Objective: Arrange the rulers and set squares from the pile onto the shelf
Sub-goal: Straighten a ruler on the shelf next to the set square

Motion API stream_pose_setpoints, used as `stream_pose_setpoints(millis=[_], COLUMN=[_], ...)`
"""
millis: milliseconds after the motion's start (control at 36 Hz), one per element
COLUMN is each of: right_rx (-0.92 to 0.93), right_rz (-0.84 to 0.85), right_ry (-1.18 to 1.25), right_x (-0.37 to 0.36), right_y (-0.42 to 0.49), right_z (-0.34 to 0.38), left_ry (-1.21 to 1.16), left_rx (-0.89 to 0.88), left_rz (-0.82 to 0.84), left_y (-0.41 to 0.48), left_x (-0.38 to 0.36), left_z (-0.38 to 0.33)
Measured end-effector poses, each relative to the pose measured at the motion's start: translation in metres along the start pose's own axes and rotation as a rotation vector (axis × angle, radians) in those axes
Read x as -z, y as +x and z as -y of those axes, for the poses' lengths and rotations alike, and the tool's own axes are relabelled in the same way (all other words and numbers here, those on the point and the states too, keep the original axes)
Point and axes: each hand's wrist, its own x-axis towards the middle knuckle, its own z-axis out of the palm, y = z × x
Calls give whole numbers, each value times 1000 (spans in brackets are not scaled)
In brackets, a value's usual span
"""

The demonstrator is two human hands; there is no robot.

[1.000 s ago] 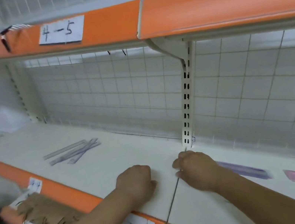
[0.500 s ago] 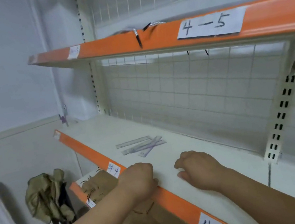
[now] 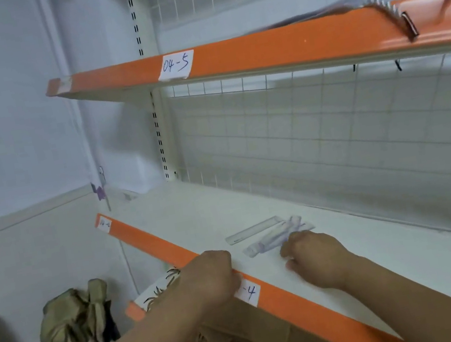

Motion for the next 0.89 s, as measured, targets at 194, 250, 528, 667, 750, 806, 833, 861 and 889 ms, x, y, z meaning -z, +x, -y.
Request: stream_pose_setpoints(millis=[194, 250, 528, 667, 750, 806, 833, 861, 889], right_rx=[-28, -26, 68, 69, 50, 43, 40, 36, 32], right_rz=[17, 35, 228, 287, 283, 283, 282, 283, 283], right_ry=[-9, -3, 77, 109, 146, 169, 179, 190, 203], right_x=[-3, -3, -8, -5, -7, -8, -8, -8, -8], right_y=[38, 49, 91, 99, 100, 99, 98, 97, 97], right_z=[-27, -36, -52, -64, -69, -72, -73, -74, -74], left_ry=[-26, -12, 13, 31, 38, 48, 52, 53, 53], left_rx=[3, 5, -6, -11, -19, -25, -28, -31, -34], left_rz=[9, 12, 18, 16, 17, 12, 11, 11, 12], left_y=[34, 43, 79, 90, 94, 96, 97, 98, 99], left_x=[-1, 1, 5, 5, 4, 4, 4, 4, 4], left_z=[8, 7, 11, 5, 1, -1, -2, -3, -3])
